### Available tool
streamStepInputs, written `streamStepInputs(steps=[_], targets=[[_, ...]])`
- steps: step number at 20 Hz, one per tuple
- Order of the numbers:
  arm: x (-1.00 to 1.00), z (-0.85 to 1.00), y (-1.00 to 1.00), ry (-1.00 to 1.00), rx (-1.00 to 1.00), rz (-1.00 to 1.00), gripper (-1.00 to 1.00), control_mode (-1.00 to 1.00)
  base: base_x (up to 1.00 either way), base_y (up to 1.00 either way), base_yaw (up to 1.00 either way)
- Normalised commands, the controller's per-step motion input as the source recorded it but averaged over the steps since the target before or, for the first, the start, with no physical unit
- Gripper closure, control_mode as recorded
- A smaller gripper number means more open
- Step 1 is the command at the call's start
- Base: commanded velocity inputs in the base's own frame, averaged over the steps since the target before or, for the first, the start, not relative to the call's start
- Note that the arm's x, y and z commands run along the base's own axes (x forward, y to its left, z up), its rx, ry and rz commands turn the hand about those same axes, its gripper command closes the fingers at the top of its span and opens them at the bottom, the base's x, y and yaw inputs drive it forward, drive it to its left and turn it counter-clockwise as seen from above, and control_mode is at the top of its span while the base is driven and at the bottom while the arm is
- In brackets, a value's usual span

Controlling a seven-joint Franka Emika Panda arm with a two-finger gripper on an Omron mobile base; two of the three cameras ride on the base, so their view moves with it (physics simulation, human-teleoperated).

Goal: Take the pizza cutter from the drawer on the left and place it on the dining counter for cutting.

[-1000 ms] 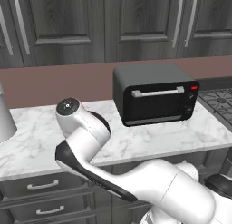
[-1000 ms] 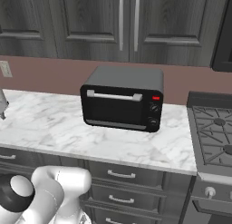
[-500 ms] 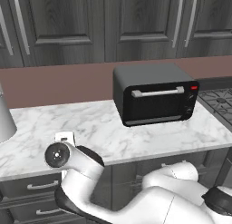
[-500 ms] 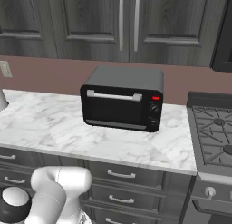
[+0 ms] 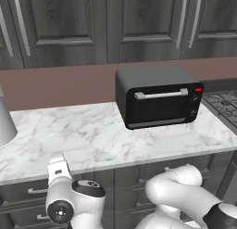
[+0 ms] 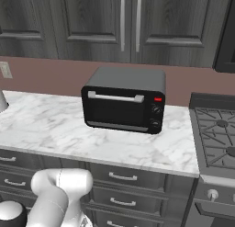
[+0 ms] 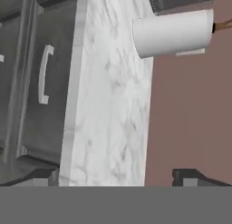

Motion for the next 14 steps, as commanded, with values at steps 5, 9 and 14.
streamStepInputs(steps=[5, 9, 14], targets=[[0.0, -0.25, 0.44, -0.28, -0.06, 0.08, -1.0, -1.0, 0.0, 0.0, 0.0], [0.0, -0.31, 0.44, -0.21, -0.05, 0.04, -1.0, -1.0, 0.0, 0.0, 0.0], [0.01, -0.36, 0.15, -0.06, 0.0, 0.01, -1.0, -1.0, 0.0, 0.0, 0.0]])
